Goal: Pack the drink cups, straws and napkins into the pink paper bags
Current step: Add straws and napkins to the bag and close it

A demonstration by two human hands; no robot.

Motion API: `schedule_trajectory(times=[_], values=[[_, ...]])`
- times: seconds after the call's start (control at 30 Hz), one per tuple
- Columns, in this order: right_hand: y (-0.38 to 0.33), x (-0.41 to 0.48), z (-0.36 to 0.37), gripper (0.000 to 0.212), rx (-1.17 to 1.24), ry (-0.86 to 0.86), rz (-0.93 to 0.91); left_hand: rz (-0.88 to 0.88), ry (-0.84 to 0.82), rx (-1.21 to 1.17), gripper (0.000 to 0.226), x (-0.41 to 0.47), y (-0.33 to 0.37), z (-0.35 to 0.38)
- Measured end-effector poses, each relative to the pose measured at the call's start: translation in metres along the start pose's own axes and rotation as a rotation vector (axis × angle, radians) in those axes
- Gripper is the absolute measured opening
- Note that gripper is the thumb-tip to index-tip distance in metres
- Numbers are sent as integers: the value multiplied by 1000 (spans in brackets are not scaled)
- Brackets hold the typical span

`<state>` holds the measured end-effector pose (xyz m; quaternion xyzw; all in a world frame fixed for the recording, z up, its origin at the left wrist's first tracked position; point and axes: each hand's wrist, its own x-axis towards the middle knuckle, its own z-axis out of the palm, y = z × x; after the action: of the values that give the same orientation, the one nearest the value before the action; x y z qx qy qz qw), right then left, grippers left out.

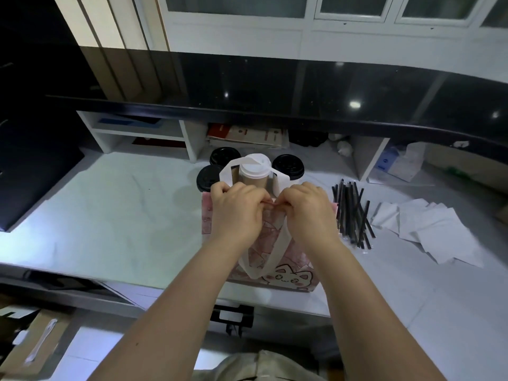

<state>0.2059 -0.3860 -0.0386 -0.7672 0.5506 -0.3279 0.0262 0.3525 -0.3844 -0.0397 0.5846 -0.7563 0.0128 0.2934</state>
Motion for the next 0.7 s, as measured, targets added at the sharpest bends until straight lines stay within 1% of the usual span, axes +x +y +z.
schedule_trajectory(times=[0.13, 0.27, 0.37, 0.43, 0.5, 0.6, 0.63, 0.7], values=[[13, -3, -8, 8, 12, -24, 30, 21, -3, -15, 10, 0, -9, -5], [25, -5, -19, 1, -15, -84, 104, -7, -67, -23, 11, 2, -24, -13], [19, -3, -9, 9, -82, -19, 65, -53, -43, -23, 10, 3, -24, -10], [17, -2, -7, 10, -69, 32, 58, -61, -14, -36, 9, 2, -24, -7], [26, -2, -10, 5, -49, 30, 57, -40, 28, -44, 8, 0, -31, -8], [46, -3, -22, 14, -49, -48, 117, -8, 24, -58, 11, -3, -50, -15], [51, -4, -24, 15, -60, -48, 139, -4, 13, -69, 14, -3, -55, -16], [55, -5, -24, 17, -61, 12, 132, 7, 15, -76, 17, -1, -59, -16]])
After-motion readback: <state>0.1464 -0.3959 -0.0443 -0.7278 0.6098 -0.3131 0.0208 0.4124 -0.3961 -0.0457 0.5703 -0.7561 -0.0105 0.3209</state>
